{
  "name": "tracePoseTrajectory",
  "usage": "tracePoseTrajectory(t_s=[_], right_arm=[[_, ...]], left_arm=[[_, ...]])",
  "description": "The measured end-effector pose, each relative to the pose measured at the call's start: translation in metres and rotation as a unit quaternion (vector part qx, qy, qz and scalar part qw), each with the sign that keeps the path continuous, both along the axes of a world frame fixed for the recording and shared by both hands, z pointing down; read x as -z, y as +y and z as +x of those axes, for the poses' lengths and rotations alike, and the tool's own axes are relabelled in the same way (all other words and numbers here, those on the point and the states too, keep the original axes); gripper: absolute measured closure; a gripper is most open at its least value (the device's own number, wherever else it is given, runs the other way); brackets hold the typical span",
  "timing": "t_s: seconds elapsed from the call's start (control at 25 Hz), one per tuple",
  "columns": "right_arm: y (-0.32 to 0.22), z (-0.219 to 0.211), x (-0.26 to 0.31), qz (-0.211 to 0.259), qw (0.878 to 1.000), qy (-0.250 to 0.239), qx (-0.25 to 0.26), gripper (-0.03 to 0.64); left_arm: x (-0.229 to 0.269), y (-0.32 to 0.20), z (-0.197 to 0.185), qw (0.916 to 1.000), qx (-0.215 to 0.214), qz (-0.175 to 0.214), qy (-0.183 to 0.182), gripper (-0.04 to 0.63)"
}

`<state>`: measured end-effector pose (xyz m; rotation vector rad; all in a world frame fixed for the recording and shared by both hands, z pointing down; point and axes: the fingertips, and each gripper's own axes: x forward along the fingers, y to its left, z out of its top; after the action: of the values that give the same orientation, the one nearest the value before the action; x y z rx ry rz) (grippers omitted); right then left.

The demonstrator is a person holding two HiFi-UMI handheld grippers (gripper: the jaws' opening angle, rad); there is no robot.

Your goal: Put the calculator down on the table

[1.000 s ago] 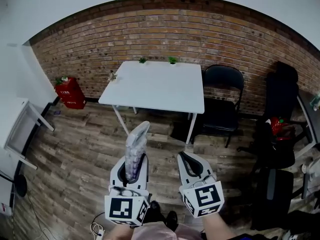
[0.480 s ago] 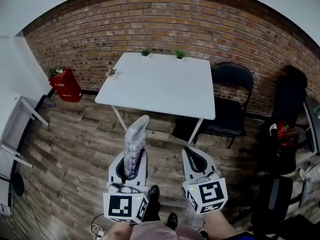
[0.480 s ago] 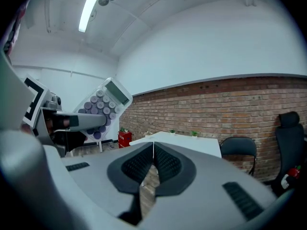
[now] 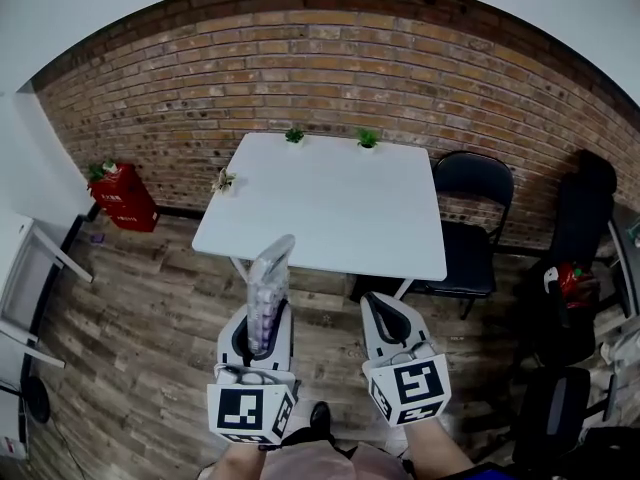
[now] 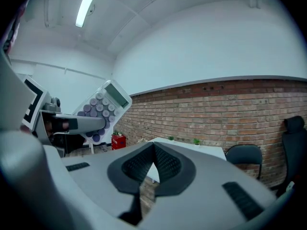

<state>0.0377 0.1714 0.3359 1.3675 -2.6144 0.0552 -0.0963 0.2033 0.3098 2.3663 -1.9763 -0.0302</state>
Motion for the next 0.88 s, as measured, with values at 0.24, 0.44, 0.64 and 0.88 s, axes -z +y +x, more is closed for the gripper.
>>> tracePoseTrajectory(t_s=[0.24, 0.44, 0.64, 0.88], right_arm=[[-0.029, -0.015, 0.005, 0.007, 1.000, 0.005, -0.008, 0.614], [-0.052, -0.017, 0.001, 0.001, 1.000, 0.001, -0.018, 0.614], [-0.075, -0.013, -0.005, -0.005, 1.000, -0.005, -0.025, 0.614], [-0.119, -0.006, -0.021, -0.018, 0.999, -0.016, -0.034, 0.614]], left_arm=[[-0.001, -0.036, -0.013, 0.9999, -0.011, -0.001, 0.003, 0.463], [-0.012, -0.059, -0.014, 0.9996, -0.023, -0.016, 0.004, 0.463], [-0.021, -0.084, -0.009, 0.9991, -0.032, -0.029, -0.002, 0.463], [-0.032, -0.128, -0.002, 0.9984, -0.040, -0.038, -0.011, 0.463]])
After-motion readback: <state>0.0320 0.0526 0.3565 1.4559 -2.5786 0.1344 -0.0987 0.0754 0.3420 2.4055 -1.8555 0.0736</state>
